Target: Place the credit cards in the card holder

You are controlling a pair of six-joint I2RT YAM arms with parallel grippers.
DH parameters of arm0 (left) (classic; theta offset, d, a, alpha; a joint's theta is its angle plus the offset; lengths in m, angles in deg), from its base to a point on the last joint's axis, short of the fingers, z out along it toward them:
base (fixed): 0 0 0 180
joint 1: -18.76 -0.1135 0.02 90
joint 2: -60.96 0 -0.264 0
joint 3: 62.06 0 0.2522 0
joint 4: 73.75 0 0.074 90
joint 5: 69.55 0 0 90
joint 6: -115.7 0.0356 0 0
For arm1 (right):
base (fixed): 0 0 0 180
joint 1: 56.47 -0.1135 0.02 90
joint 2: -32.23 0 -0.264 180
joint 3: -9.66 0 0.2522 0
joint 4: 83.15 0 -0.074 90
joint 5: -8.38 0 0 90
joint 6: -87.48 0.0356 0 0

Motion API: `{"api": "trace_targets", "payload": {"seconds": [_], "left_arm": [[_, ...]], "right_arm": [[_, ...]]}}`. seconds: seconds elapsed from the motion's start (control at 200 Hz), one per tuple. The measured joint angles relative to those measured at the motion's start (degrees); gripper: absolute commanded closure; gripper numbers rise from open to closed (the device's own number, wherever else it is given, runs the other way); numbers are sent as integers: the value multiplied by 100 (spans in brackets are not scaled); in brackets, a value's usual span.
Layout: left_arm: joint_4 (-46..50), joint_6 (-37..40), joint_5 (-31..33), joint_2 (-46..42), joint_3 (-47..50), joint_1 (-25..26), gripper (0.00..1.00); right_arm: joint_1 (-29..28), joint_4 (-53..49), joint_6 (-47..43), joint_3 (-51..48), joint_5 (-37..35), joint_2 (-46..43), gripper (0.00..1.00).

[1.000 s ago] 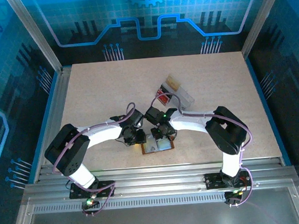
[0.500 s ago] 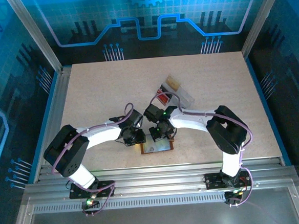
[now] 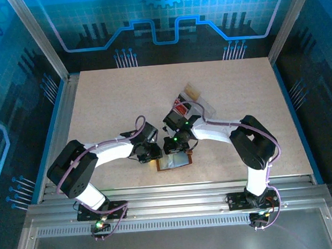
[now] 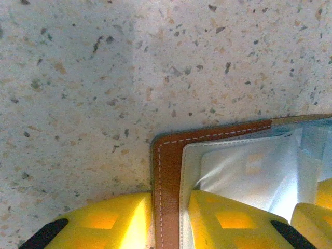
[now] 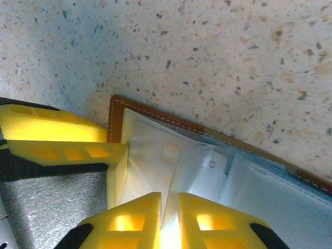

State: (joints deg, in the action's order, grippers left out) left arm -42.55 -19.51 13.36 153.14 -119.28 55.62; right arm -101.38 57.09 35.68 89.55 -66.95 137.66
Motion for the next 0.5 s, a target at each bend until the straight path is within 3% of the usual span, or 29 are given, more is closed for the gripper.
{"api": "trace_targets", "payload": {"seconds": [0.18, 0.5], "left_arm": [[-140, -98, 0, -66, 76, 4, 68], [-442, -146, 13, -315, 330, 15, 61]], "right_arm": [[46, 404, 280, -131, 407, 0, 68], [85, 354, 407, -142, 516, -11, 64]]}}
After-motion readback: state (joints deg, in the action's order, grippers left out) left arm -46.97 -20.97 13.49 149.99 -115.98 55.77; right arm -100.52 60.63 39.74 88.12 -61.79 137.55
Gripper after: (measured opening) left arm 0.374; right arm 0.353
